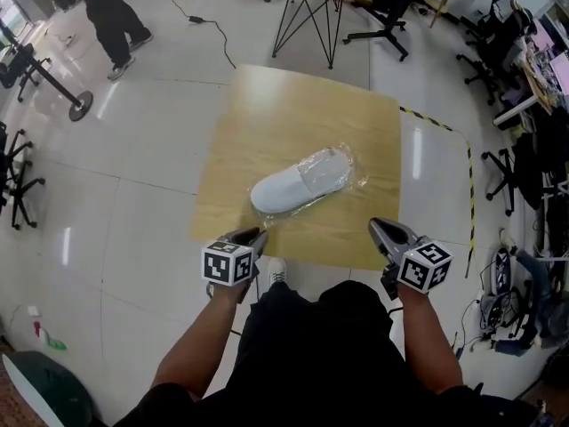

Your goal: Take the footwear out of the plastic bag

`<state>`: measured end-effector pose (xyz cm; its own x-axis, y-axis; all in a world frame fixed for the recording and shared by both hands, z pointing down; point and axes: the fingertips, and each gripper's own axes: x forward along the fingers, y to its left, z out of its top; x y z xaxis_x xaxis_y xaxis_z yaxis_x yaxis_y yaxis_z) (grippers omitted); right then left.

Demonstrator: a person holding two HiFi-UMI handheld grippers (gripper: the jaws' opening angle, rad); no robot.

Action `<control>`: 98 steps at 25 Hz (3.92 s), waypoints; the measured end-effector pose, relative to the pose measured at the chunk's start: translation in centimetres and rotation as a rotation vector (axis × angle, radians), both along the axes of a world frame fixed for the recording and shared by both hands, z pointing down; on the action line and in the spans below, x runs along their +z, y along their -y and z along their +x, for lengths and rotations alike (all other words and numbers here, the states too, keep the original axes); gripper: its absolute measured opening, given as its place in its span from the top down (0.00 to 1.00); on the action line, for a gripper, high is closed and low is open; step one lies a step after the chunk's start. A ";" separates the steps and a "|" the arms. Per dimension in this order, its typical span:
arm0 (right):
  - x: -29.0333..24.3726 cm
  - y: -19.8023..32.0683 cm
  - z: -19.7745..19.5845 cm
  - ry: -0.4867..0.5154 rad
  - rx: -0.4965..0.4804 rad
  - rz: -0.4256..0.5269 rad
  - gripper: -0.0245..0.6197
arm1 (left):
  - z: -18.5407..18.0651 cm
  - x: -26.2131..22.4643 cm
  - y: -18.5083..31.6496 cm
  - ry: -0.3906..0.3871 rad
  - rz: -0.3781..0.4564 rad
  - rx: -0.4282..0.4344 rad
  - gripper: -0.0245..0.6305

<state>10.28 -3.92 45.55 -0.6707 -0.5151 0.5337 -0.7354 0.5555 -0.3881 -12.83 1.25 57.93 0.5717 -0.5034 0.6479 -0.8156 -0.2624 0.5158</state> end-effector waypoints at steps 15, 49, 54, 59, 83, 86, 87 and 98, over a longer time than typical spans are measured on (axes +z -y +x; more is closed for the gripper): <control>11.9 14.4 3.6 -0.058 -0.020 -0.203 0.96 | 2.6 2.5 1.9 -0.048 -0.074 -0.108 0.82; 14.4 14.6 -0.2 0.081 -0.045 -0.320 0.82 | -5.0 3.9 1.7 0.347 -0.098 0.162 0.95; 14.1 13.7 0.0 0.067 -0.042 -0.309 0.82 | -7.2 4.2 1.5 0.401 -0.097 0.143 0.95; 12.4 10.1 -0.6 -0.030 -0.125 -0.267 0.71 | -9.3 4.0 2.7 0.398 -0.087 0.075 0.95; 10.4 4.6 -7.3 0.356 0.055 -0.586 0.51 | -10.7 2.5 5.9 0.382 -0.029 -0.027 0.95; 12.8 4.1 -7.6 0.195 0.027 -0.601 0.70 | -11.1 2.3 5.8 0.386 -0.028 -0.042 0.95; 12.6 3.9 -7.5 0.229 0.023 -0.601 0.86 | -11.1 2.3 5.8 0.373 -0.029 -0.054 0.95; 13.1 0.5 -5.6 0.595 -0.143 -0.702 0.95 | -11.1 3.4 5.4 0.036 -0.129 -0.151 0.95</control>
